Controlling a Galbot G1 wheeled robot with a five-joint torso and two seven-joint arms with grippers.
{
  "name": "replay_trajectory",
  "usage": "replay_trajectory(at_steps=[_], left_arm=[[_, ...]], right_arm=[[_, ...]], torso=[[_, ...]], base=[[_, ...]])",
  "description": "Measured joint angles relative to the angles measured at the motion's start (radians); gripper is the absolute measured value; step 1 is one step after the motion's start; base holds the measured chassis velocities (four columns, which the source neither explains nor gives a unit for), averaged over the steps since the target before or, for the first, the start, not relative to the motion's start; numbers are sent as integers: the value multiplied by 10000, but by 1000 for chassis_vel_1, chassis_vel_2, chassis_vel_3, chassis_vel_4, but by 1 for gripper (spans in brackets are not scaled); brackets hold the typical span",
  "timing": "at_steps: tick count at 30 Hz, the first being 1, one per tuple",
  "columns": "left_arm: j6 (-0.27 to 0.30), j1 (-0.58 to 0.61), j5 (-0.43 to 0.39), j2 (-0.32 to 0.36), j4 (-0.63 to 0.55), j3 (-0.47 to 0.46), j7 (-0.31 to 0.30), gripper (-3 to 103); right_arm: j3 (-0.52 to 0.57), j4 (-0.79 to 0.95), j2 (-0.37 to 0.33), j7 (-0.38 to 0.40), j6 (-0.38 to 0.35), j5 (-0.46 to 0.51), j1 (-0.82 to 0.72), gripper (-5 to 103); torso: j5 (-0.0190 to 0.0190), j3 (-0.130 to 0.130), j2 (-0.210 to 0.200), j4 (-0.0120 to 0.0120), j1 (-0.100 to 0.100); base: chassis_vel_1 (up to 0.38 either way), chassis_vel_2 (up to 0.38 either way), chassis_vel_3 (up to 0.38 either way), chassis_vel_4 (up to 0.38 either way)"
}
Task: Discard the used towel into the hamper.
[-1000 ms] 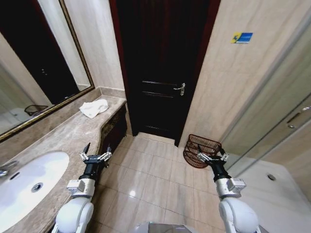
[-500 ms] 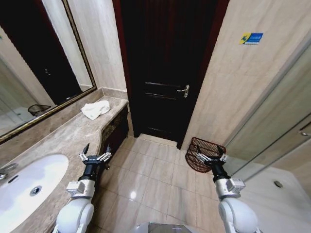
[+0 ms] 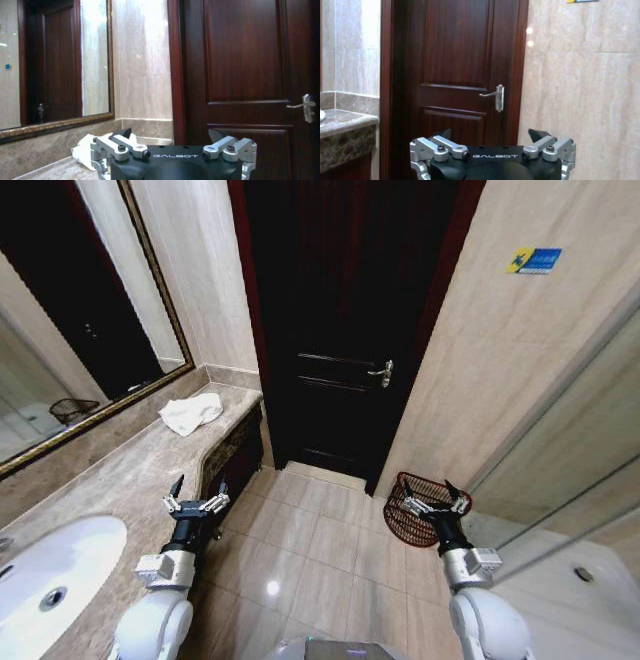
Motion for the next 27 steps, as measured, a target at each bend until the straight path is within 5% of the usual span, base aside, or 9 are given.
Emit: replay_trajectory(at_steps=[27], left_arm=[[-143, 42, 59, -115, 138, -34, 42, 100]], right_arm=[[-17, -200, -6, -80, 57, 4, 85, 100]], torso=[[0, 0, 0, -4, -1]], base=[[-60, 168, 172, -60]])
